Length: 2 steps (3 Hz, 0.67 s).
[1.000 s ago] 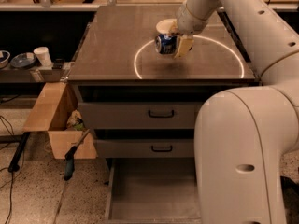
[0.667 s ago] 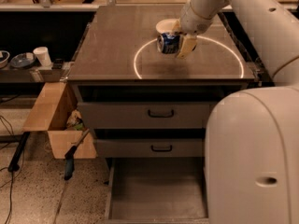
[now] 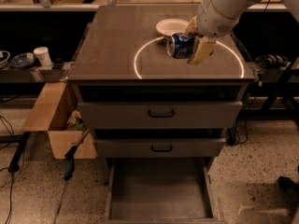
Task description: Place pepsi can into bottom drawer
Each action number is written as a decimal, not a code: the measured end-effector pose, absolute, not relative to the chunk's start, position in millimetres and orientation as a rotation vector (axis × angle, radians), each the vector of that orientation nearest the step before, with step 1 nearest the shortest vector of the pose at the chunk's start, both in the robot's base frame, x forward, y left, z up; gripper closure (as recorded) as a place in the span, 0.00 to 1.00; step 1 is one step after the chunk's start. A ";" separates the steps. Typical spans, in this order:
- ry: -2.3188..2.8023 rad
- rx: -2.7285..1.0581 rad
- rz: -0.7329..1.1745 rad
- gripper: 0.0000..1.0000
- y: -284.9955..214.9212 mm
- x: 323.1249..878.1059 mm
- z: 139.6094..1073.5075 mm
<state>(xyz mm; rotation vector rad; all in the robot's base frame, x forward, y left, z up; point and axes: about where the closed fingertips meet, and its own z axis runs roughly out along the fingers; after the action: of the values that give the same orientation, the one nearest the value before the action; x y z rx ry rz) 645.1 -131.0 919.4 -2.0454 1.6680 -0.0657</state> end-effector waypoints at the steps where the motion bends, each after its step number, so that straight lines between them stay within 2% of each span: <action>1: 1.688 -2.036 -0.063 1.00 -133.4 611.7 925.4; 2: 1.719 -2.027 -0.054 1.00 -133.3 604.5 913.1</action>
Offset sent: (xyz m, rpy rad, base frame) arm -0.0492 -0.0051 -0.0213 -0.0026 0.0456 -0.0634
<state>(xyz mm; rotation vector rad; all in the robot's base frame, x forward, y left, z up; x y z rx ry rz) 604.5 -133.3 913.1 -2.0266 1.7188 -0.0544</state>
